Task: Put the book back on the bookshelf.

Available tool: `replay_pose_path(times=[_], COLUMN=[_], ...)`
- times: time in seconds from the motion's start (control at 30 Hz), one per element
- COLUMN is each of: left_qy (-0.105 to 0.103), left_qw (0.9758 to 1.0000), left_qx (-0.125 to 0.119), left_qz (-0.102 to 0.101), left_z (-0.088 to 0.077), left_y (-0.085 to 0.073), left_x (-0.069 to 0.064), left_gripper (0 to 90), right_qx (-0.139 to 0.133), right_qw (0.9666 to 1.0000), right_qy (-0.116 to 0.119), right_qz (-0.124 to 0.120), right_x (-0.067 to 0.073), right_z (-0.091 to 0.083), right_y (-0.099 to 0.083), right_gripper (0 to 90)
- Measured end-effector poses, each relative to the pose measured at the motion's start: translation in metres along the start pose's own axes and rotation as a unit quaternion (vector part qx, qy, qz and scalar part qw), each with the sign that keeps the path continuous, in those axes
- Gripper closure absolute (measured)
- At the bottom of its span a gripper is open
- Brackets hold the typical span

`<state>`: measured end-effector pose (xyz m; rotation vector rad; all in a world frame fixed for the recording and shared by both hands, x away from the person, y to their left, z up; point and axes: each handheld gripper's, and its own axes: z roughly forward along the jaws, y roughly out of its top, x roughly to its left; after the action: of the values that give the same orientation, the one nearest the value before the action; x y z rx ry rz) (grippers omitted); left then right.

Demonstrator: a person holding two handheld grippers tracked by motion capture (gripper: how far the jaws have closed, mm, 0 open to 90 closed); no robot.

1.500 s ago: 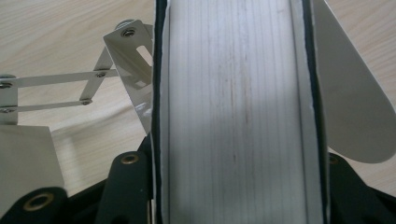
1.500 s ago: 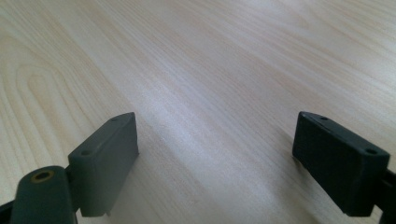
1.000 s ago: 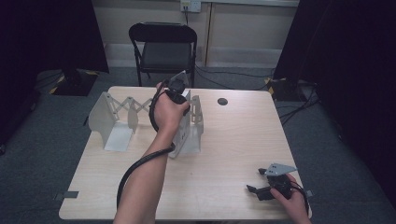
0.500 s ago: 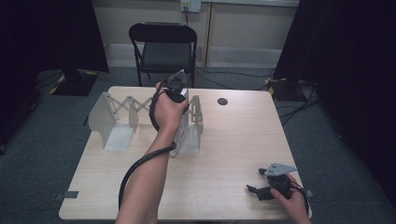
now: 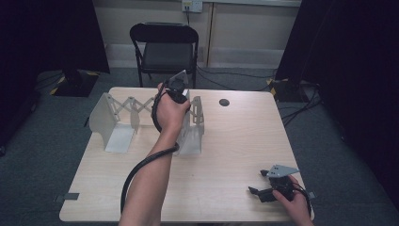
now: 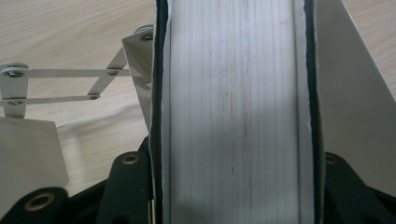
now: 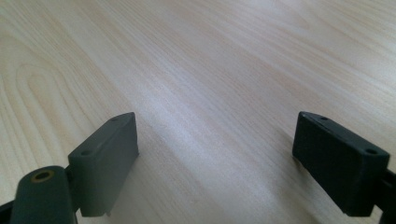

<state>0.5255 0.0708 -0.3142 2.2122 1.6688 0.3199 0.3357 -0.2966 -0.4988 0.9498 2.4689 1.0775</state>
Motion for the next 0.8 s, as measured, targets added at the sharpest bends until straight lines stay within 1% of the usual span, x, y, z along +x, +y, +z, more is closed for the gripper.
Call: replay_pose_path(times=[0.03,0.1,0.23,0.4,0.63,0.8], left_qy=[0.0,0.002,0.002,0.006,0.005,0.008], left_qw=[1.0,1.0,1.0,0.9999,0.9999,0.9999], left_qx=[0.0,-0.002,-0.001,-0.007,-0.011,-0.009], left_qz=[0.0,-0.008,-0.009,-0.012,-0.011,-0.001], left_z=[0.0,0.0006,0.0006,0.0021,0.0013,-0.0048], left_y=[0.0,-0.0004,-0.0004,-0.0005,-0.0005,-0.0006], left_x=[0.0,0.0012,0.0019,0.0023,0.0026,0.0027], left_gripper=[52.2,52.1,52.0,51.5,50.7,49.2], right_qx=[0.0,0.001,0.001,0.0,0.0,0.0], right_qw=[1.0,1.0,1.0,1.0,1.0,1.0], right_qy=[0.0,0.001,0.001,0.001,0.001,0.001], right_qz=[0.0,0.0,-0.001,0.0,0.0,0.0], right_x=[0.0,0.0001,0.0002,0.0004,0.0004,0.0008], right_z=[0.0,-0.0003,-0.0003,-0.0002,-0.0003,-0.0004], right_y=[0.0,-0.0001,-0.0002,-0.0003,-0.0003,-0.0005], right_gripper=[13.8,13.8,13.8,13.8,13.8,13.8])
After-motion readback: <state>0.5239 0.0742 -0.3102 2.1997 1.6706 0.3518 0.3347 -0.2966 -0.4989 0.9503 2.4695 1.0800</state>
